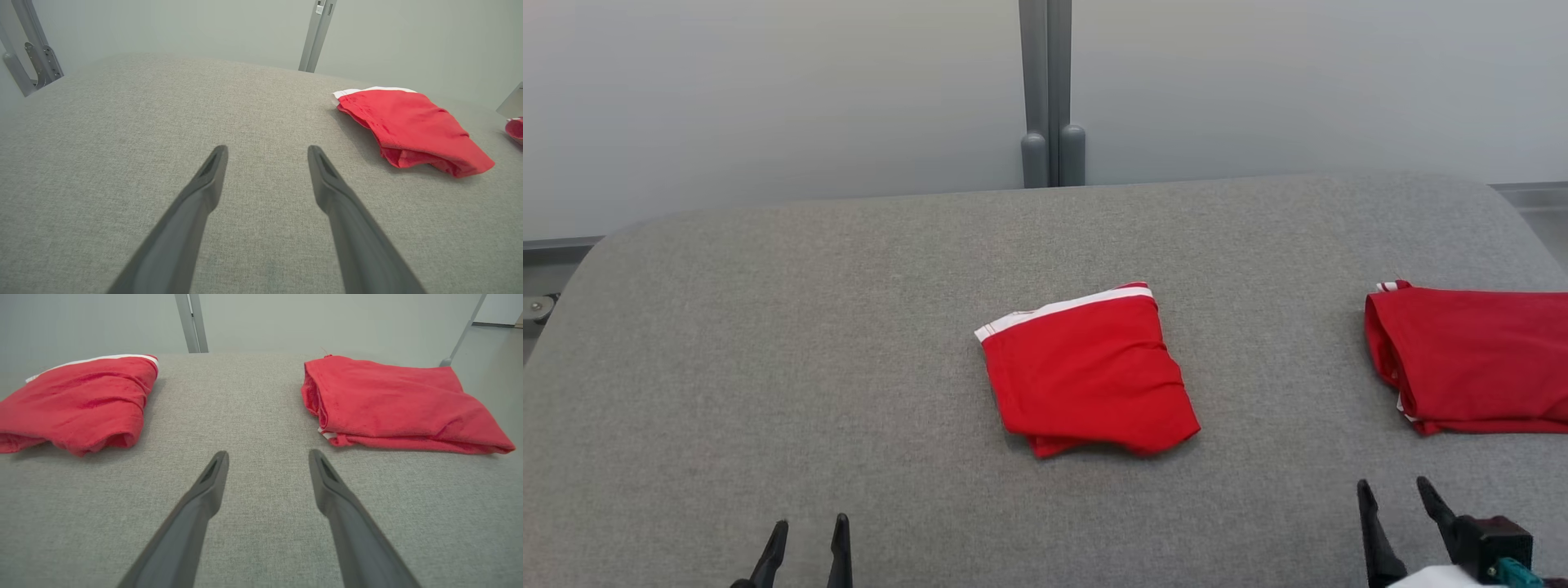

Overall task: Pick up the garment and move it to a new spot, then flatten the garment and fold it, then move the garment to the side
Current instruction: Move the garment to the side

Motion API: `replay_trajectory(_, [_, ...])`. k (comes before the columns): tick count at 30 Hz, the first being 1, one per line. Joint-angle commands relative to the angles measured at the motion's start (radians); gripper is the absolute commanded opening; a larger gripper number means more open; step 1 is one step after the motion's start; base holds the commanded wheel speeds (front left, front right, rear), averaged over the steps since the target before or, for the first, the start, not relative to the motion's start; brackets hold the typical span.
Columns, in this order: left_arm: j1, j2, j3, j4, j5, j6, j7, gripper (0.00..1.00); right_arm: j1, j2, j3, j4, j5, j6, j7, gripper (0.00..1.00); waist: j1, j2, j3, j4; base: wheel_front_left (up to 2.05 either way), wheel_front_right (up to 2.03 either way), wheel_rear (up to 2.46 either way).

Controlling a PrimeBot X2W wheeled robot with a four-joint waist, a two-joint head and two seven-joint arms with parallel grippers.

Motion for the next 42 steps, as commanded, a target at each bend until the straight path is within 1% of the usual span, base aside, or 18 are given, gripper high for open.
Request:
replay_trajectory(1, [-0.018,0.004,-0.003,-0.005,-0.004,-0.003,-0.002,1.0,-0.031,-0.002,0.008,0.002,0.02,0.0,-0.003,1.0,0.0,-0.0001,0.006,0.005,0.0,0.0,0.0])
replay_trajectory(4, [-0.026,0.005,-0.014,-0.016,-0.011,-0.003,-0.002,1.0,-0.094,-0.02,0.068,0.034,0.097,0.0,0.001,1.0,0.0,-0.0001,0.026,0.013,0.0,0.0,0.0])
replay_trajectory(6, [-0.032,0.007,-0.026,-0.021,-0.012,-0.003,-0.002,1.0,-0.167,-0.045,0.124,0.039,0.168,0.0,0.049,1.0,0.0,-0.0001,0.046,0.018,0.0,0.0,0.0])
replay_trajectory(9, [-0.055,0.009,-0.042,-0.032,-0.017,-0.003,-0.002,1.0,-0.293,-0.081,0.203,0.032,0.313,0.0,0.209,1.0,0.0,-0.0001,0.094,0.032,0.0,0.0,0.0])
replay_trajectory(13, [-0.093,0.01,-0.072,-0.032,-0.019,-0.003,-0.002,1.0,-0.45,-0.135,0.276,0.032,0.492,0.0,0.456,1.0,0.0,-0.0001,0.159,0.066,0.0,0.0,0.0])
replay_trajectory(15, [-0.117,0.012,-0.087,-0.022,-0.021,-0.003,-0.002,1.0,-0.514,-0.165,0.3,0.055,0.551,0.0,0.552,1.0,0.0,-0.0001,0.181,0.088,0.0,0.0,0.0])
replay_trajectory(18, [-0.143,0.011,-0.111,-0.01,-0.023,-0.003,-0.002,1.0,-0.58,-0.18,0.326,0.11,0.604,0.0,0.65,1.0,0.0,-0.0001,0.203,0.121,0.0,0.0,0.0])
replay_trajectory(19, [-0.153,0.011,-0.12,-0.007,-0.022,-0.002,-0.002,1.0,-0.601,-0.186,0.333,0.128,0.617,0.0,0.669,1.0,0.0,-0.0001,0.209,0.134,0.0,0.0,0.0])
replay_trajectory(22, [-0.174,0.01,-0.135,-0.002,-0.023,-0.002,-0.002,1.0,-0.633,-0.176,0.359,0.177,0.681,0.0,0.728,1.0,0.0,-0.0001,0.221,0.165,0.0,0.0,0.0])
replay_trajectory(24, [-0.182,0.01,-0.136,0.002,-0.022,-0.002,-0.002,1.0,-0.653,-0.179,0.369,0.206,0.714,0.0,0.749,1.0,0.0,-0.0001,0.228,0.18,0.0,0.0,0.0])
replay_trajectory(29, [-0.194,0.009,-0.141,0.003,-0.023,-0.002,-0.002,1.0,-0.686,-0.173,0.397,0.283,0.753,0.0,0.768,1.0,0.0,-0.0001,0.244,0.2,0.0,0.0,0.0])
replay_trajectory(33, [-0.206,0.007,-0.145,0.005,-0.023,-0.002,-0.002,1.0,-0.708,-0.155,0.409,0.345,0.789,0.0,0.774,1.0,0.0,-0.0001,0.259,0.204,0.0,0.0,0.0])
replay_trajectory(34, [-0.208,0.006,-0.143,0.005,-0.024,-0.002,-0.002,1.0,-0.712,-0.153,0.413,0.355,0.794,0.0,0.765,0.61,0.0,-0.0001,0.262,0.202,0.0,0.0,0.0])
replay_trajectory(35, [-0.209,0.005,-0.142,0.004,-0.024,-0.002,-0.002,1.0,-0.719,-0.153,0.412,0.369,0.798,-0.001,0.752,0.0,0.0,-0.0001,0.265,0.199,0.0,0.0,0.0])
replay_trajectory(39, [-0.218,0.004,-0.145,0.002,-0.023,-0.002,-0.002,1.0,-0.739,-0.149,0.416,0.396,0.816,-0.001,0.729,0.0,0.0,-0.0001,0.269,0.183,0.0,0.0,0.0])
replay_trajectory(42, [-0.219,0.008,-0.132,0.0,-0.021,-0.002,-0.002,1.0,-0.757,-0.154,0.43,0.386,0.845,-0.001,0.722,0.0,0.0,-0.0001,0.264,0.154,0.0,0.0,0.0])
